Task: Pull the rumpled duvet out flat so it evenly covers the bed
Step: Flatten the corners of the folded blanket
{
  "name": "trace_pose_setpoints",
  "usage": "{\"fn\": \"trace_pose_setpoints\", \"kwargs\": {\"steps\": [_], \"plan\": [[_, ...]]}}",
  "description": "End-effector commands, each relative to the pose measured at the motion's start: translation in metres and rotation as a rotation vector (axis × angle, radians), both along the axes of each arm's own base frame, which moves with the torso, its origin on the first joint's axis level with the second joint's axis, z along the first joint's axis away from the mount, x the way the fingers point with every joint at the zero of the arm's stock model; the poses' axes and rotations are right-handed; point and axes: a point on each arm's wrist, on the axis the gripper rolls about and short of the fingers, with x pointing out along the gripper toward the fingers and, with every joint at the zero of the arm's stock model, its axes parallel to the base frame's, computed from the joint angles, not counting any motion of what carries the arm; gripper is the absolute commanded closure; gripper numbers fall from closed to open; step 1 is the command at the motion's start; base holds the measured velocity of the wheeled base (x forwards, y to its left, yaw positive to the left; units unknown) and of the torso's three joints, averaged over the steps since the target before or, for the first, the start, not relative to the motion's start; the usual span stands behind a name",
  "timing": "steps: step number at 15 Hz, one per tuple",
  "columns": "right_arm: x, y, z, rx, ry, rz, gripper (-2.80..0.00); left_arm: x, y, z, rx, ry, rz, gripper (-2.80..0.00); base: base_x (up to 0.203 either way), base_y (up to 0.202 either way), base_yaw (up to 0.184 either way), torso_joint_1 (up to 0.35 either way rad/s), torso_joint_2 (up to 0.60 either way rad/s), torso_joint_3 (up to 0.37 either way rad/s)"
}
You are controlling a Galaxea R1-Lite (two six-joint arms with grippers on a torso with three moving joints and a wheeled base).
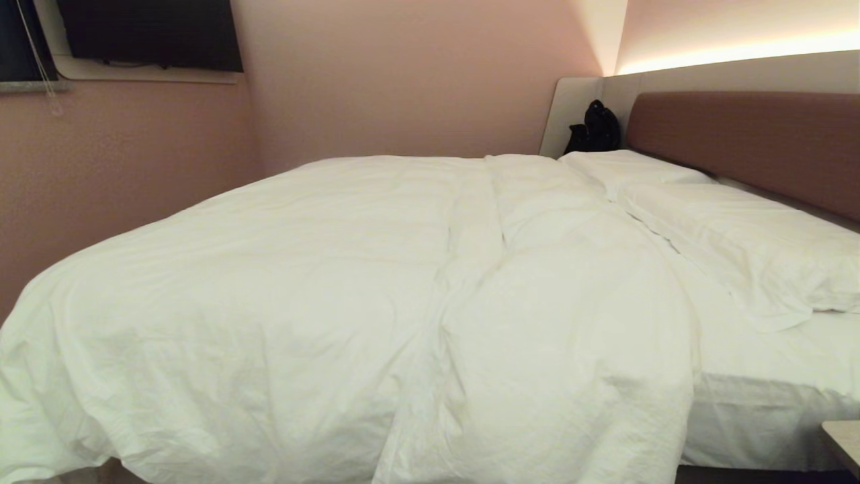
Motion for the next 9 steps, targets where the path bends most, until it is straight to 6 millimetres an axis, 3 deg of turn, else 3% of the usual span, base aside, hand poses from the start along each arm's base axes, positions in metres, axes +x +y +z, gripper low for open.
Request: {"fn": "trace_pose_setpoints", "kwargs": {"steps": [1, 5, 9], "plan": [[0.0, 0.0, 0.0, 0.0, 0.0, 0.001, 0.0, -0.01, -0.003, -0.033, 0.049, -0.02, -0.063, 0.0, 0.0, 0.0, 0.0, 0.0, 0.0, 0.0], [0.0, 0.0, 0.0, 0.0, 0.0, 0.001, 0.0, -0.007, -0.005, -0.052, 0.074, 0.011, -0.125, 0.0, 0.0, 0.0, 0.0, 0.0, 0.0, 0.0], [0.0, 0.0, 0.0, 0.0, 0.0, 0.001, 0.0, 0.0, -0.009, -0.124, 0.117, 0.172, -0.29, 0.0, 0.0, 0.0, 0.0, 0.0, 0.0, 0.0]]}}
